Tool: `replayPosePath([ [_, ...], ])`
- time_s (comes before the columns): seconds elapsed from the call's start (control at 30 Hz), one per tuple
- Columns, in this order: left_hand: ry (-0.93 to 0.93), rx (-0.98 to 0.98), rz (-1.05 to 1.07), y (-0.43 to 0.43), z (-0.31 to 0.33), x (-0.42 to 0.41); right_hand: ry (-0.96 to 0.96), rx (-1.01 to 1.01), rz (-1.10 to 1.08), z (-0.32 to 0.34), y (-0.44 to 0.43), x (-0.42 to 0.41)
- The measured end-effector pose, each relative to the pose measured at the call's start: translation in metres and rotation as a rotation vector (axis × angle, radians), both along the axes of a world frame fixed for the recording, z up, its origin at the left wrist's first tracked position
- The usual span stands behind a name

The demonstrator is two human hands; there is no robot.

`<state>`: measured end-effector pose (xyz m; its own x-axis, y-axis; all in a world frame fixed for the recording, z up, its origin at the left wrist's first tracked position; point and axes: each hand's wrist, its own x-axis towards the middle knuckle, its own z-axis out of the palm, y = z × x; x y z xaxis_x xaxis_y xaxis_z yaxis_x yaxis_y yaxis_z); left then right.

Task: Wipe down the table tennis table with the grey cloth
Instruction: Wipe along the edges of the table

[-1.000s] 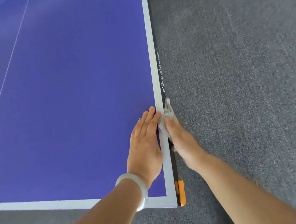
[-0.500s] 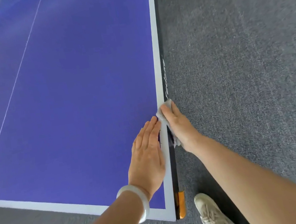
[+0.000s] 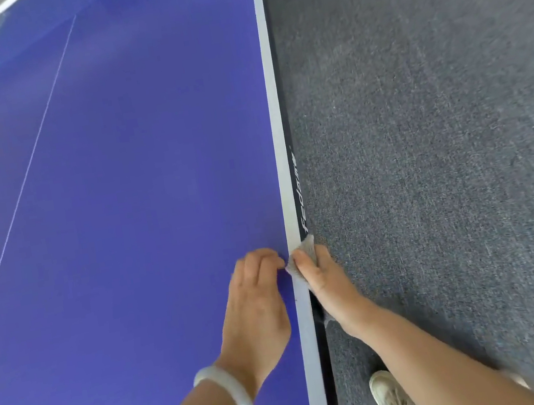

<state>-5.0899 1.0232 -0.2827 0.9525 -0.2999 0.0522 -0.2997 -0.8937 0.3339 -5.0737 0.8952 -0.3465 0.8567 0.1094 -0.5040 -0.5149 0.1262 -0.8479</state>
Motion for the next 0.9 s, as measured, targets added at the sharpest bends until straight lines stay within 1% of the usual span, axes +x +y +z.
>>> replayPosePath([
  [0.03,-0.007,-0.020,0.042,0.000,0.001,0.017,-0.001,0.007,-0.006,0.001,0.000,0.000],
  [0.1,-0.010,0.000,0.078,-0.004,0.000,0.056,-0.009,0.030,-0.012,0.002,0.001,-0.001],
  [0.23,0.006,0.137,0.015,-0.021,-0.012,0.118,-0.016,0.030,0.003,-0.006,0.002,-0.002],
  [0.3,0.007,0.146,0.010,-0.023,-0.017,0.128,-0.028,0.037,0.009,-0.010,0.002,-0.002],
  [0.47,0.023,0.039,0.028,-0.018,-0.023,0.127,-0.110,0.066,-0.085,0.001,0.003,-0.001],
  [0.53,0.026,0.007,0.034,-0.017,-0.024,0.127,-0.088,0.133,-0.143,0.003,0.003,0.029],
  [0.6,0.031,-0.009,0.032,-0.017,-0.023,0.127,-0.099,0.170,-0.205,-0.002,0.002,0.086],
  [0.67,0.036,-0.013,0.024,-0.016,-0.023,0.126,-0.100,0.194,-0.192,0.000,-0.004,0.146],
  [0.73,0.035,-0.001,0.025,-0.015,-0.023,0.128,-0.147,0.207,-0.200,-0.003,-0.005,0.170],
  [0.8,0.028,0.017,0.029,-0.015,-0.024,0.129,-0.243,0.193,-0.184,-0.005,-0.002,0.142],
  [0.9,0.030,0.040,0.037,-0.016,-0.024,0.129,-0.356,0.156,-0.154,-0.011,0.007,0.060],
])
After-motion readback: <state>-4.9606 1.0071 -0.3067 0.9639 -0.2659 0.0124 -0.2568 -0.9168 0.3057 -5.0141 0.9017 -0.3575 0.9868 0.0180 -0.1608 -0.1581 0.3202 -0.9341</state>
